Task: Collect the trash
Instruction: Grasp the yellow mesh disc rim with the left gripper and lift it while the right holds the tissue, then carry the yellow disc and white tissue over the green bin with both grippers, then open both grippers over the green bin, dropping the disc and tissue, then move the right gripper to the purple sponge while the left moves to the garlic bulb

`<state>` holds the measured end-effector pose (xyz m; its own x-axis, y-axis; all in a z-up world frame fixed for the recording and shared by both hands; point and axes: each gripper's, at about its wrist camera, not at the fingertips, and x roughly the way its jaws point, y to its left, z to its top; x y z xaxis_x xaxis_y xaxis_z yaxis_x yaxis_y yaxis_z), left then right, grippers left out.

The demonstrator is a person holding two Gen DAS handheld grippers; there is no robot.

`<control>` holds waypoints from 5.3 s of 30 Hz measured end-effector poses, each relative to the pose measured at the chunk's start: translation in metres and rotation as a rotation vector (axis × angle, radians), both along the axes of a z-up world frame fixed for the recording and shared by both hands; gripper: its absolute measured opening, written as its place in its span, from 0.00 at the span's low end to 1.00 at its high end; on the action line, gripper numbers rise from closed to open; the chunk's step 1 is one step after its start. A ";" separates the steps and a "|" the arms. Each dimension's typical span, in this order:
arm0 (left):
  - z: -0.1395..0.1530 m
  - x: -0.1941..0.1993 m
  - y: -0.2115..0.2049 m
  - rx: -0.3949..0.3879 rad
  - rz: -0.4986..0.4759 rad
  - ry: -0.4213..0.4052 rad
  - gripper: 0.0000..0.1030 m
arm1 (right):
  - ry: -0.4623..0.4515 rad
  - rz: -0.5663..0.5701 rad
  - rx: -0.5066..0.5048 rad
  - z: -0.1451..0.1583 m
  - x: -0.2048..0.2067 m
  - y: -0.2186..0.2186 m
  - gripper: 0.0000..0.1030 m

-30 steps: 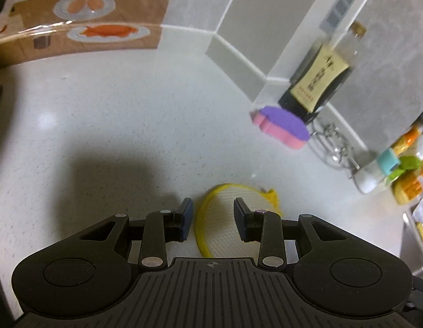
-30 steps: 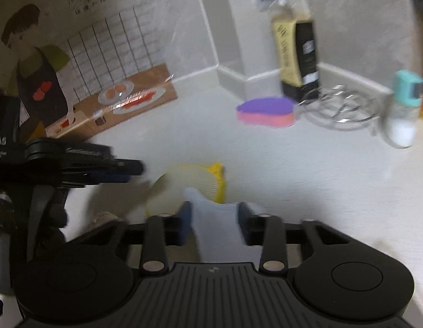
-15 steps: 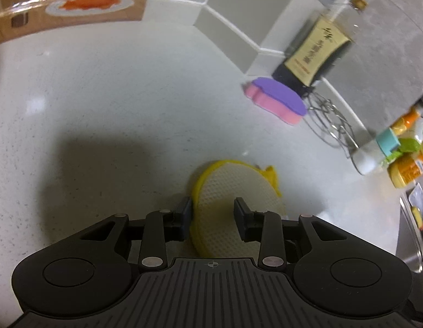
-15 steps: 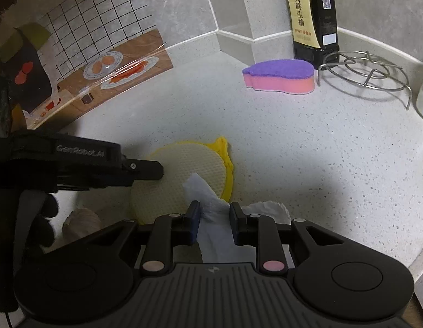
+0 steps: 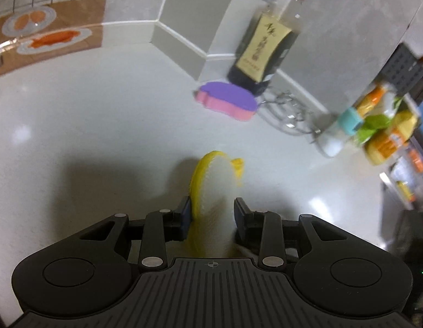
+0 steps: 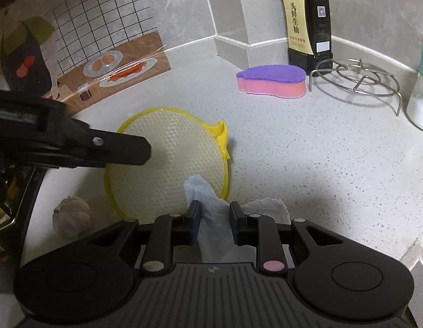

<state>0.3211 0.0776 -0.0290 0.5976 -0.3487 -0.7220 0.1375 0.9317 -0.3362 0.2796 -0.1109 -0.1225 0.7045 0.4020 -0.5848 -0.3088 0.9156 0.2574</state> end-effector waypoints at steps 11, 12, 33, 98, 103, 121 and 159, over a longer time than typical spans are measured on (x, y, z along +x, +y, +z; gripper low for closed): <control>-0.030 0.013 0.010 0.042 0.037 0.038 0.38 | -0.014 0.012 0.009 -0.001 -0.004 -0.005 0.23; -0.031 0.013 0.012 0.030 0.045 0.039 0.40 | -0.016 0.013 0.007 -0.001 -0.004 -0.005 0.23; -0.034 0.011 0.017 -0.213 -0.033 0.071 0.19 | -0.027 0.037 0.018 -0.003 -0.003 -0.008 0.23; -0.261 -0.181 -0.187 -0.003 -0.244 0.424 0.22 | 0.353 -0.508 0.088 -0.158 -0.372 -0.216 0.12; -0.294 -0.165 -0.193 -0.046 -0.218 0.481 0.22 | 0.357 -0.525 0.006 -0.154 -0.384 -0.213 0.12; -0.157 -0.234 -0.062 -0.137 -0.099 0.269 0.22 | 0.566 -0.346 0.257 -0.206 -0.191 -0.174 0.12; 0.019 -0.210 0.027 -0.014 0.166 -0.212 0.22 | 0.011 -0.114 0.062 0.022 -0.159 -0.077 0.65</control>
